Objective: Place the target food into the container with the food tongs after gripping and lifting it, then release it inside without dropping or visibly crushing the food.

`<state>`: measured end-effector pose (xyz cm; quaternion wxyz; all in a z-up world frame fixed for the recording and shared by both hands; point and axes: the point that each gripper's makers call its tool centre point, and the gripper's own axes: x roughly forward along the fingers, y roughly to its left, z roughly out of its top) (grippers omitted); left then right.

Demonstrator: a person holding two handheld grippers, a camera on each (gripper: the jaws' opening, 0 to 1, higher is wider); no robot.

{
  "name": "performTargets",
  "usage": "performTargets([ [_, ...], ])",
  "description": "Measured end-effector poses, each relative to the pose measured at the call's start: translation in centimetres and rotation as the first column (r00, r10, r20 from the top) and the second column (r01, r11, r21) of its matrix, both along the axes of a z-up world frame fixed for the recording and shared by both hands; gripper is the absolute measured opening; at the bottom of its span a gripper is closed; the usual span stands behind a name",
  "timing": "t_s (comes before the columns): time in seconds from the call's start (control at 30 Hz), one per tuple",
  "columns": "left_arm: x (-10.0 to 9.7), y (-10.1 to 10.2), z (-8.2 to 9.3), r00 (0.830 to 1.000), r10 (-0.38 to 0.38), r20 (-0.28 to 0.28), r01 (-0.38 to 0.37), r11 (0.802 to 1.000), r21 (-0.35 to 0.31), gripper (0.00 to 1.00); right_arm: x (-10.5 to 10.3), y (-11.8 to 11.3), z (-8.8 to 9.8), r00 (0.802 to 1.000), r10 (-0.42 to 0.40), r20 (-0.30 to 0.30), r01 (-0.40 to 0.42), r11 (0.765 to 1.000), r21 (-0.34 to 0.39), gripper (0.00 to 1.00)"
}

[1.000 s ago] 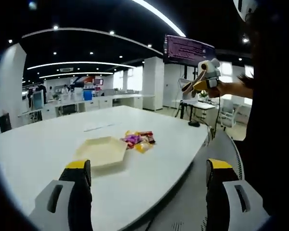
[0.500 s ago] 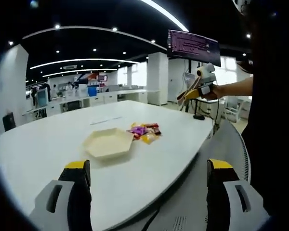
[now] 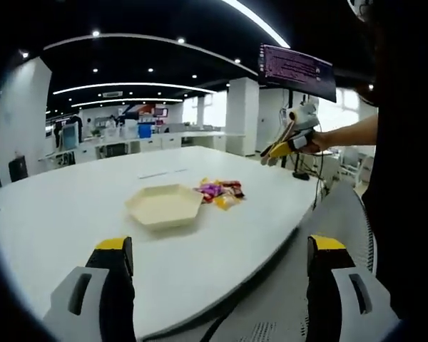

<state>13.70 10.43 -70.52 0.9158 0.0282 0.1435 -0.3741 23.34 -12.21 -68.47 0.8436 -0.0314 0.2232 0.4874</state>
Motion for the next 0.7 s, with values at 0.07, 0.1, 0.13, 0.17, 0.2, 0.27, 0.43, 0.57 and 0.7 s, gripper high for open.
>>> performTargets([
  [0.07,0.1,0.2,0.2,1.000,0.016,0.001,-0.016,1.000,-0.016,0.99,0.4,-0.1,-0.5,1.000,0.012,-0.012,-0.013,1.000,-0.021,0.25],
  [0.1,0.2,0.2,0.3,1.000,0.023,0.000,-0.023,1.000,-0.019,0.99,0.7,-0.3,-0.6,1.000,0.012,0.005,-0.012,0.999,-0.032,0.24],
  [0.13,0.3,0.3,0.3,1.000,0.027,0.000,-0.027,0.999,-0.021,0.99,1.0,-0.4,-0.8,1.000,0.016,0.003,-0.016,0.999,-0.045,0.24],
  [0.17,0.3,0.3,0.3,1.000,0.031,-0.002,-0.031,0.999,-0.025,0.99,1.2,-0.6,-0.9,1.000,0.015,0.004,-0.015,0.998,-0.055,0.24],
  [0.2,0.3,0.3,0.3,0.999,0.034,-0.004,-0.034,0.999,-0.028,0.99,1.4,-0.7,-1.0,1.000,0.014,0.006,-0.013,0.998,-0.062,0.24],
  [0.27,0.3,0.3,0.4,0.999,0.039,-0.002,-0.039,0.999,-0.029,0.99,1.9,-1.2,-1.3,1.000,0.007,0.005,-0.007,0.996,-0.083,0.24],
  [0.43,0.4,0.3,0.3,0.999,0.045,-0.010,-0.045,0.998,-0.032,0.98,3.1,-2.6,-2.4,1.000,-0.007,0.013,0.009,0.987,-0.160,0.24],
  [0.57,0.4,0.2,0.3,0.999,0.045,-0.011,-0.045,0.999,-0.029,0.98,3.8,-3.4,-3.2,1.000,-0.001,0.006,0.002,0.976,-0.216,0.24],
  [0.7,0.4,0.2,0.3,0.999,0.048,-0.012,-0.048,0.998,-0.027,0.98,4.6,-3.9,-3.6,1.000,-0.010,0.003,0.011,0.972,-0.236,0.24],
])
